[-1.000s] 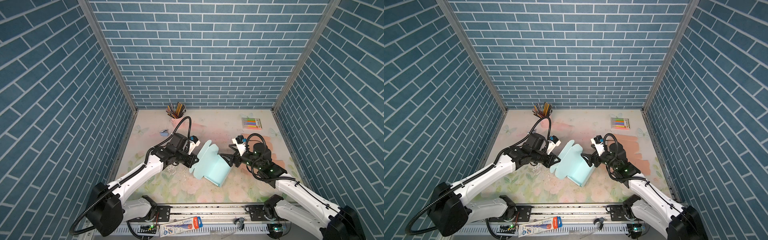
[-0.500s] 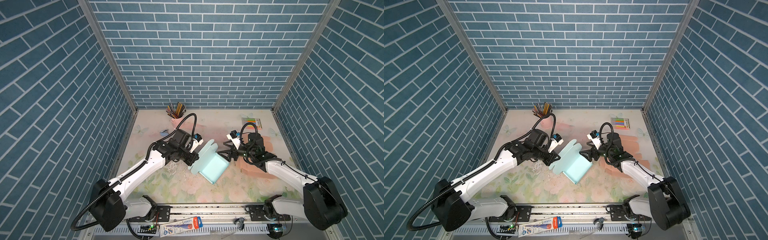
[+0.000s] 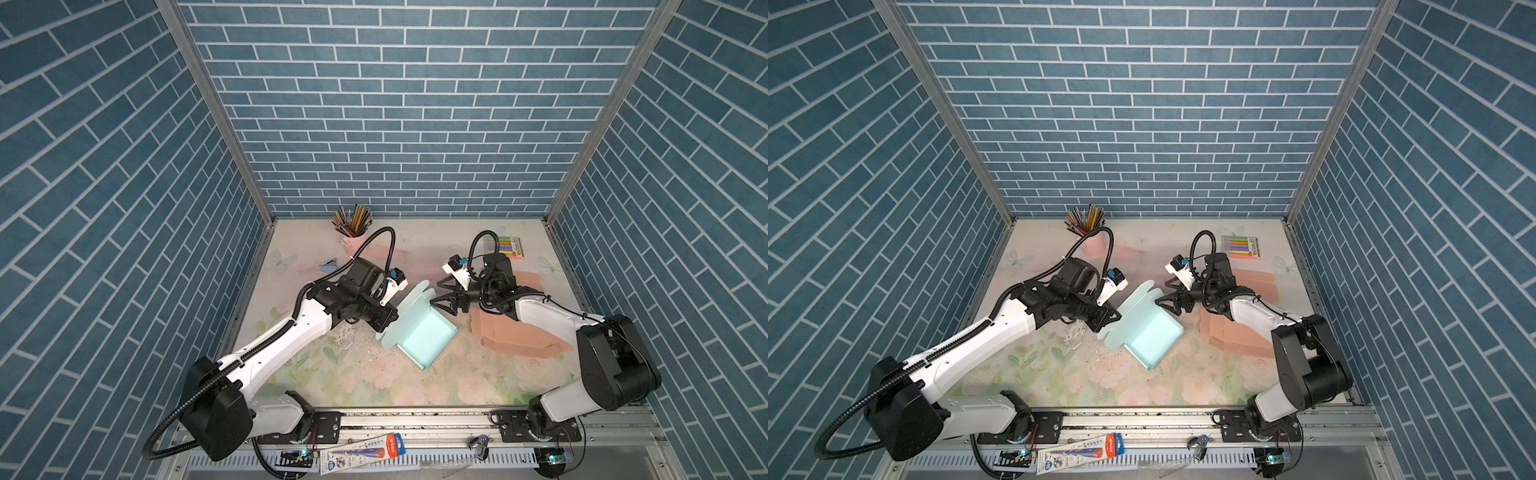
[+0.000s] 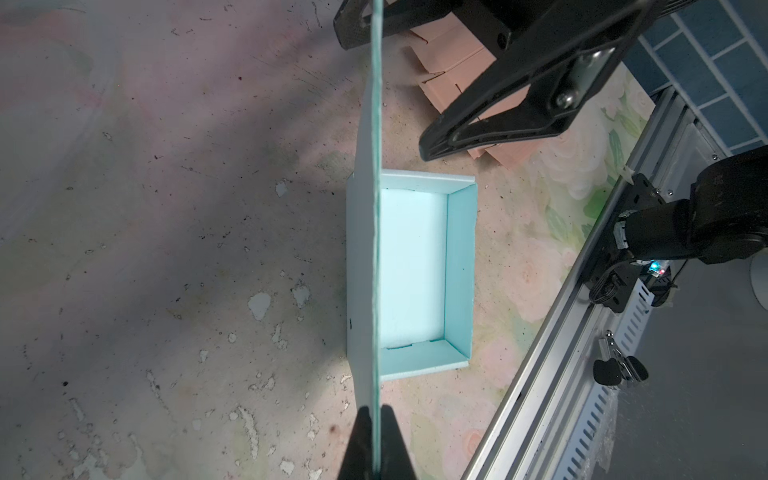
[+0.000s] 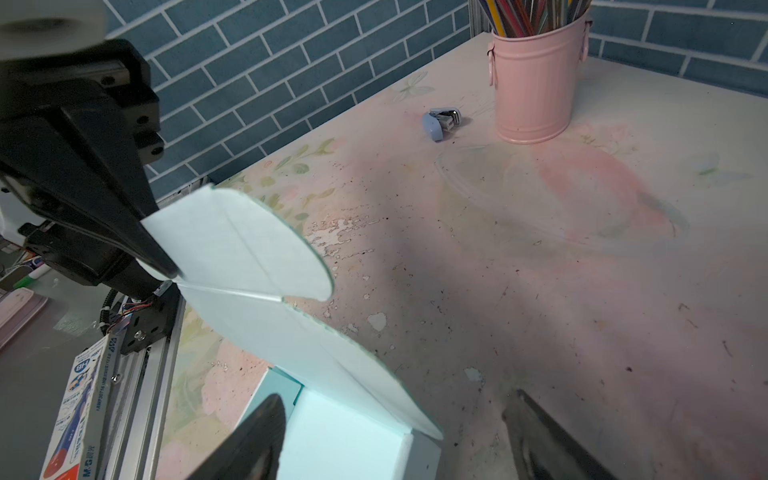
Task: Fold the paper box
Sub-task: 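Grasp the raised panel's rounded flap with the right gripper beside the left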
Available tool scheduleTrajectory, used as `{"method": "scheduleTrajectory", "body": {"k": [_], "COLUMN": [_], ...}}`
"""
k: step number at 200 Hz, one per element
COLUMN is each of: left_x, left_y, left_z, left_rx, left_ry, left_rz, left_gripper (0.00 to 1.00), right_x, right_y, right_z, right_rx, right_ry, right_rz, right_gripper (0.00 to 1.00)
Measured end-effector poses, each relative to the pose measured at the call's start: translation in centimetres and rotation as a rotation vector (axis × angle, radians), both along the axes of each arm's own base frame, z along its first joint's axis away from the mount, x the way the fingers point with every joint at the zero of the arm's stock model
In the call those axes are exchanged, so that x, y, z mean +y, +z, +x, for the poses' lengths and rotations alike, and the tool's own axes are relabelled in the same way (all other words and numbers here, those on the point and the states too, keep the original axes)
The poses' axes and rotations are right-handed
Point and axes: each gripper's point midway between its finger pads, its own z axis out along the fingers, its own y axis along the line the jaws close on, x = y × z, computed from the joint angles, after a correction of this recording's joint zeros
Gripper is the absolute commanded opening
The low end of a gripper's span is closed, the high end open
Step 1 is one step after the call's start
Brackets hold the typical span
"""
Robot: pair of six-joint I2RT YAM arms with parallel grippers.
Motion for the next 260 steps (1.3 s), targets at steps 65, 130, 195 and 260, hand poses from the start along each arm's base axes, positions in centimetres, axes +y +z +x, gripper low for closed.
{"method": "scheduleTrajectory", "body": {"k": [65,130,195,260], "left_x": [-0.2,-0.1,0.3,0.0], "left_y": [0.0,0.0,-0.1,-0.1], "left_z": [0.0,0.1,0.1,0.5], "left_rx": [0.002,-0.002,-0.007,-0.018], "left_ry": [-0.004,-0.001,0.009,0.005], "left_rz": [0.000,0.010,0.055,0.102], "left_gripper": [0.04,0.04,0.04,0.05], "right_x": [1.2,1.7,1.9,2.2], "right_y": [-0.2,-0.2,-0.7,-0.5], "right_z": [-0.7,-1.2,-1.3,-2.1], "right_rx": [-0.020,-0.041,-0.063,-0.085], "right_ry": [0.051,0.073,0.066,0.072], "right_rz": [-0.012,-0.020,-0.057,-0.084], "right_gripper": [0.72,0.53,0.33,0.22]}}
